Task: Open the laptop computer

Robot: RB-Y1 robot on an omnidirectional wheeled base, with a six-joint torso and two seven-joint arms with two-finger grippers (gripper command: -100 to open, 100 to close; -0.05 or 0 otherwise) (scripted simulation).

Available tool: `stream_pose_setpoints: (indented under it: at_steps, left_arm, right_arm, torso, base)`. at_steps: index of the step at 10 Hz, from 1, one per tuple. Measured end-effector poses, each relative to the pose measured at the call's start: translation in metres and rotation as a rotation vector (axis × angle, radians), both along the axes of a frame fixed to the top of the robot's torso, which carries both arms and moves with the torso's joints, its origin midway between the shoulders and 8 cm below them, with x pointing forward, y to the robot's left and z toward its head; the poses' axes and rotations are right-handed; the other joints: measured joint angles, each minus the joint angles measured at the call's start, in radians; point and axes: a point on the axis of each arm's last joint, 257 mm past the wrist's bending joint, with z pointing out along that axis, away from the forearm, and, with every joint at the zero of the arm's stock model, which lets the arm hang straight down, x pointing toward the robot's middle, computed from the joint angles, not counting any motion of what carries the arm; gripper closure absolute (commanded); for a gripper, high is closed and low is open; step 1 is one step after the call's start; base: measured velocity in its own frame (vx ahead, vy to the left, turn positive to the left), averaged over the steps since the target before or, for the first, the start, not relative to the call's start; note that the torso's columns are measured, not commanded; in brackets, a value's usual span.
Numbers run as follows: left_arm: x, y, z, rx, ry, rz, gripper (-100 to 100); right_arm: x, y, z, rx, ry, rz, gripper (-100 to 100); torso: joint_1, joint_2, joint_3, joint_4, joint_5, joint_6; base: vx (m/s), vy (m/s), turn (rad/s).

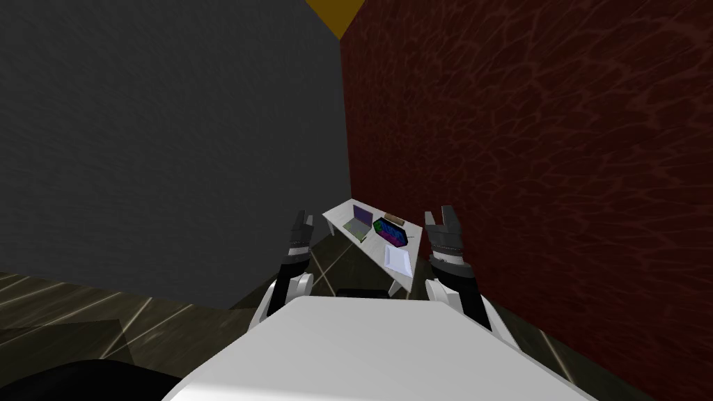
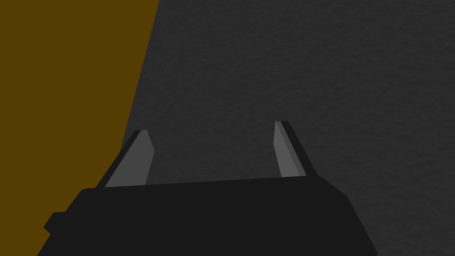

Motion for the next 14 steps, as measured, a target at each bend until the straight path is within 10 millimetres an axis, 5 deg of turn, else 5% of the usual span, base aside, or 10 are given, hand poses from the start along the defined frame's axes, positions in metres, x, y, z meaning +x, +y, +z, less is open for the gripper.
stream_pose_setpoints:
  at_steps: [9,10,14]
  left_arm:
    - [0.0,0.0,0.0,0.0,0.0,0.0,0]
    - [0.0,0.0,0.0,0.0,0.0,0.0,-100]
    - [0.019,-0.01,-0.012,0.08,0.018,-0.035,-100]
  right_arm:
    - [0.0,0.0,0.0,0.0,0.0,0.0,0]
    - [0.0,0.0,0.0,0.0,0.0,0.0,0]
    - [0.0,0.0,0.0,0.0,0.0,0.0,0]
  torso:
    - [0.0,0.618,-1.234,0.617,0.0,0.0]
    - [0.0,0.691,-1.382,0.691,0.0,0.0]
    - [0.0,0.737,-1.477,0.737,0.0,0.0]
  base:
    - [0.0,0.0,0.0]
    - [-0.015,0.053,-0.093]
    - [0.002,0.101,-0.13]
